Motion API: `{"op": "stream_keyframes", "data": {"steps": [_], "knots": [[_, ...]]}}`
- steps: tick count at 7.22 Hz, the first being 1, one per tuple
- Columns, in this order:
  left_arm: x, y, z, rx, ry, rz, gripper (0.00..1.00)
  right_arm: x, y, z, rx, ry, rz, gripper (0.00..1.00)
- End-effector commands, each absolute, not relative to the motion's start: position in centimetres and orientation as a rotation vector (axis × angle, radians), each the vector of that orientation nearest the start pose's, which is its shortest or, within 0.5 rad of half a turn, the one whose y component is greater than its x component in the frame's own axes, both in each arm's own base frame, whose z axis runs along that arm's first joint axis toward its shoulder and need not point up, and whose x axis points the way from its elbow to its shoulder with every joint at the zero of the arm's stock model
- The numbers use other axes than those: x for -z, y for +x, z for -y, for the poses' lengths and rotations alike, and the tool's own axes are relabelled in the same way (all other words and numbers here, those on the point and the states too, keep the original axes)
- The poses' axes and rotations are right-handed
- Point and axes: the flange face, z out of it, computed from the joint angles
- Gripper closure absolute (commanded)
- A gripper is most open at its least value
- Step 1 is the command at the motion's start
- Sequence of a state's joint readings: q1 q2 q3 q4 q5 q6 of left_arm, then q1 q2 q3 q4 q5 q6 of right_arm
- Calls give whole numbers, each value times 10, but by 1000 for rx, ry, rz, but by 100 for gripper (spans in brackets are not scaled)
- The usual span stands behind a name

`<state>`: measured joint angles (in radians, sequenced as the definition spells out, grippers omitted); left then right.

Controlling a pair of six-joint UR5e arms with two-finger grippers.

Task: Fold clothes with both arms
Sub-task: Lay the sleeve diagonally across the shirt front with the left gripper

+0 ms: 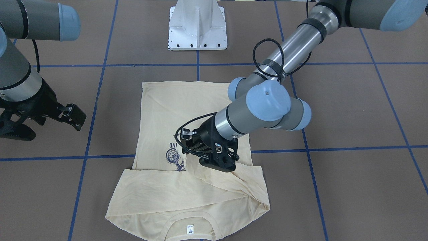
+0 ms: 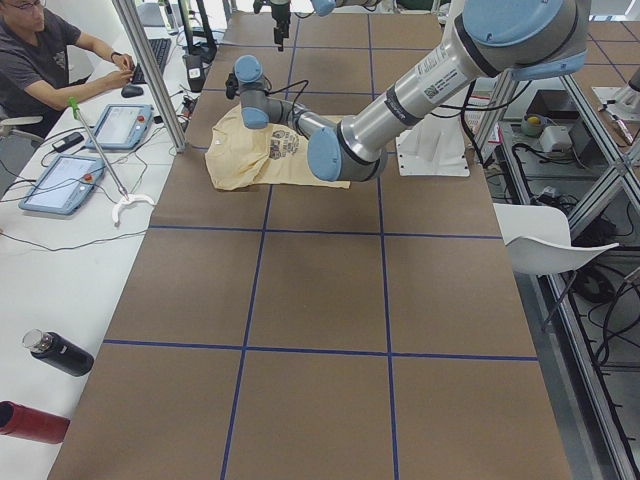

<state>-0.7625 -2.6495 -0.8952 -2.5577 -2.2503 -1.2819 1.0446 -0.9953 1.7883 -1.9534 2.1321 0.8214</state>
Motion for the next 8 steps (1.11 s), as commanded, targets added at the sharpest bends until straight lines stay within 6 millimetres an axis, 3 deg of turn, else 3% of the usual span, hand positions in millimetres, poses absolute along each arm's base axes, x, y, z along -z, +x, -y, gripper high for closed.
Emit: {"op": "stream_keyframes", "data": {"steps": [1,3,4,5,6,8], "knots": [[-110,599,588,-77,244,-1435,100,-282,-248,587,-169,-38,676,0],[-115,624,581,-55,315,-1456,100,-282,-249,586,-168,-39,675,0],[-116,624,582,-54,316,-1455,88,-282,-250,586,-168,-39,675,0],[-107,623,581,-54,336,-1472,1,-282,-250,586,-168,-39,675,0],[-94,622,580,-12,353,-1500,0,-279,-250,586,-168,-36,678,0],[-96,621,581,-12,353,-1500,0,-277,-250,587,-168,-23,694,0]]}}
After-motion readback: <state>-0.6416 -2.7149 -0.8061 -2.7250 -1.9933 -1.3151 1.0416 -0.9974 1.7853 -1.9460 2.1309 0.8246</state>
